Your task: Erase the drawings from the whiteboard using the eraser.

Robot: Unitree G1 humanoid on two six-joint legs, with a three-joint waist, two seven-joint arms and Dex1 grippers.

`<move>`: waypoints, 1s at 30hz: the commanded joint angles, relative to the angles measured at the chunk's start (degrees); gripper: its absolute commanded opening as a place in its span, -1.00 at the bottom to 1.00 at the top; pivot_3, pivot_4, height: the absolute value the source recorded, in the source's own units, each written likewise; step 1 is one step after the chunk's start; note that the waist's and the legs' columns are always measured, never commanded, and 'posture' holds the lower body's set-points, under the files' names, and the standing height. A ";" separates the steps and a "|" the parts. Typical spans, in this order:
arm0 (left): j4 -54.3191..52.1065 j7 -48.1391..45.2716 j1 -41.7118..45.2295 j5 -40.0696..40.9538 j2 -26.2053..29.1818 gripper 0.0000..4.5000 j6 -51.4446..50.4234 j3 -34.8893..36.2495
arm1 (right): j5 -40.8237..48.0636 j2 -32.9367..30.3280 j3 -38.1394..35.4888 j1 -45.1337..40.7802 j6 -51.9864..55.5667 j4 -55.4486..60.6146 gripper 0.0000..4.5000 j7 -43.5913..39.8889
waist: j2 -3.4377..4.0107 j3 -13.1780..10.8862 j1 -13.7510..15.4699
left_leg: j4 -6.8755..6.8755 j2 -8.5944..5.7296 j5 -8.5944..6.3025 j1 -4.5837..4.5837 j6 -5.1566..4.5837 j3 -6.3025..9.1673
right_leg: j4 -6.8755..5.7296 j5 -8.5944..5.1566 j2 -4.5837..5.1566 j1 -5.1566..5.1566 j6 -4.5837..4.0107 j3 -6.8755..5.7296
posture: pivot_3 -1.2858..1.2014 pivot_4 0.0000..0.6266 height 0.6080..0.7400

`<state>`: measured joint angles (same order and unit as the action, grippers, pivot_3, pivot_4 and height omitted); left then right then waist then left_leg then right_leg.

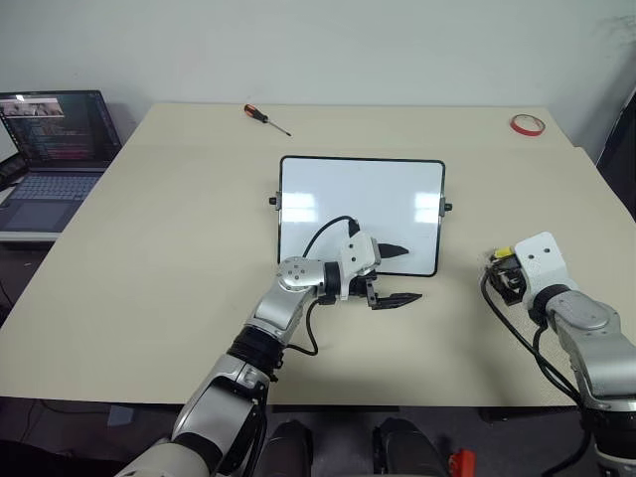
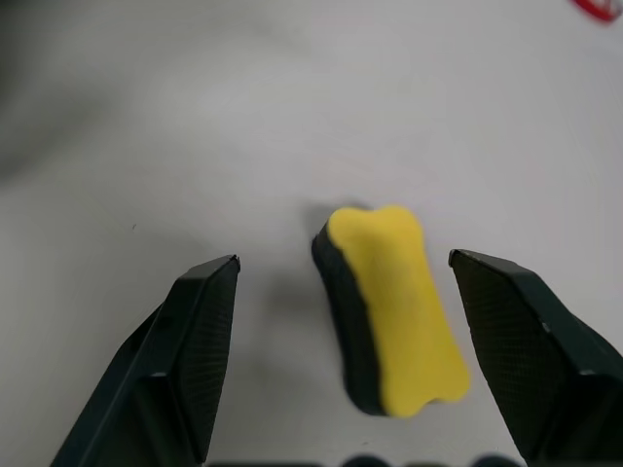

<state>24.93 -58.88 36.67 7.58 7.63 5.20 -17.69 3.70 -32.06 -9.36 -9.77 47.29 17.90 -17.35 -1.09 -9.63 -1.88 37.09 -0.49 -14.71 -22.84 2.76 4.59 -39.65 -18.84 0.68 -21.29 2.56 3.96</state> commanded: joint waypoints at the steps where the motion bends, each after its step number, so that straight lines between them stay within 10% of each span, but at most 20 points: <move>1: -2.42 0.13 0.35 0.03 -0.13 1.00 0.06 0.22 | 2.42 0.91 -3.81 -2.10 4.23 2.54 0.55 0.36 | 0.00 0.00 0.07 | 0.00 0.00 0.00 0.00 0.00 0.01 | 0.00 0.00 0.00 0.00 0.00 -0.01 | 0.03 -0.52 1.00; 13: -6.98 -0.51 -1.44 0.79 2.04 1.00 -1.44 0.69 | 4.74 0.70 -6.51 -3.28 7.81 5.64 0.55 1.22 | 0.01 0.01 -0.01 | 0.00 0.00 0.00 0.00 0.00 0.00 | -0.01 0.00 0.01 -0.02 0.00 0.01 | 0.03 -0.52 1.00; 19: -19.49 0.81 -5.59 4.22 7.04 1.00 -9.29 3.65 | 6.55 2.33 -9.57 -0.88 12.16 13.35 0.99 1.90 | 0.02 0.01 0.05 | 0.00 0.02 0.00 0.00 0.00 0.01 | -0.06 0.00 0.01 -0.03 0.00 0.02 | 0.03 -0.52 1.00; 30: -40.51 27.63 -21.80 3.64 4.01 1.00 -21.57 14.89 | 6.45 11.70 -15.31 6.93 9.24 27.33 0.99 7.04 | 0.04 0.08 0.18 | 0.01 0.05 0.00 0.03 0.00 0.06 | -0.06 0.00 0.25 0.01 0.00 0.00 | 0.03 -0.52 1.00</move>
<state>-11.96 -34.56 14.37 12.05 11.90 -16.39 -4.31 10.29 -19.93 -23.18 -2.88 59.49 42.50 -10.81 -1.05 -9.56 -1.70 37.11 -0.45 -14.71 -22.81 2.76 4.63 -39.72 -18.85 0.94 -21.28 2.56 3.97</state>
